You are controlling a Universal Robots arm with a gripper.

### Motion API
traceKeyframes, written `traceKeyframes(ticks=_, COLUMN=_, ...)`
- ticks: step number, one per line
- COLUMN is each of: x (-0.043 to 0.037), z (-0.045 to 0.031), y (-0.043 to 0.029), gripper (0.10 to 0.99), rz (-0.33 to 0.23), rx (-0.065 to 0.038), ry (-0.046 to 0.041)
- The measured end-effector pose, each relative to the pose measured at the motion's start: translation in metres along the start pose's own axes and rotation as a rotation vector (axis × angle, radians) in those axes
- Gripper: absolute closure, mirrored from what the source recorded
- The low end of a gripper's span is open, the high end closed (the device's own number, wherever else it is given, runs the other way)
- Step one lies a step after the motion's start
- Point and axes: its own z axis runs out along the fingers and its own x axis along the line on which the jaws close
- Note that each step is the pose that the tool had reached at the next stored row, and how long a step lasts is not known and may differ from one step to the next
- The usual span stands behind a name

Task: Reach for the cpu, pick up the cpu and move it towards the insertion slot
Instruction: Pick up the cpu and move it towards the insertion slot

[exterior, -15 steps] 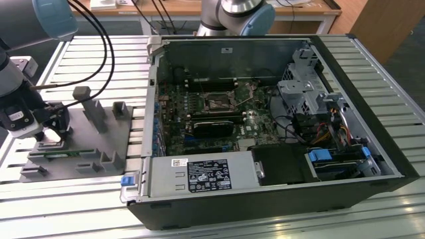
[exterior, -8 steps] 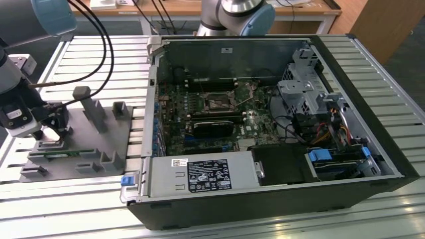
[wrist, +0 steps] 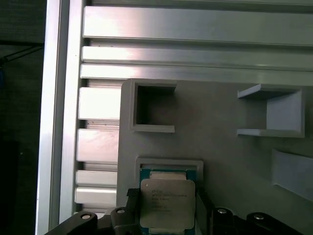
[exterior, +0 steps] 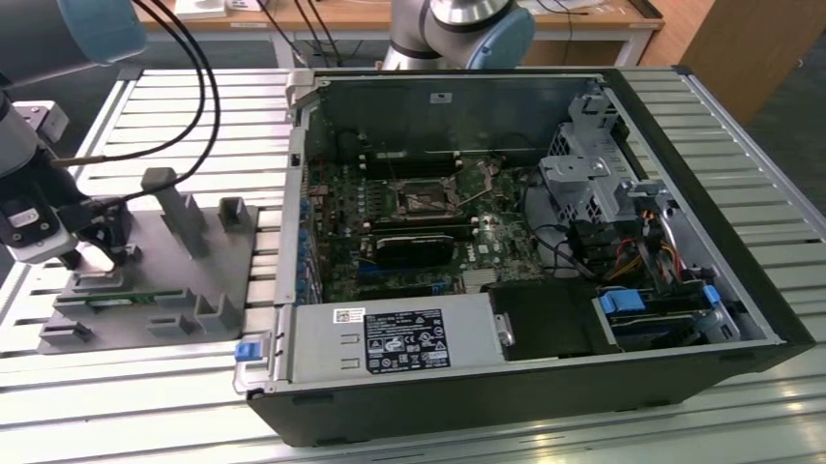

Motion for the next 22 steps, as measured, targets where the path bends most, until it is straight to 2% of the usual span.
traceKeyframes(ticks=22, x=0.0001, z=-0.0156, y=0.0009, gripper=0.545, rz=0.0, rx=0.0, ry=0.0)
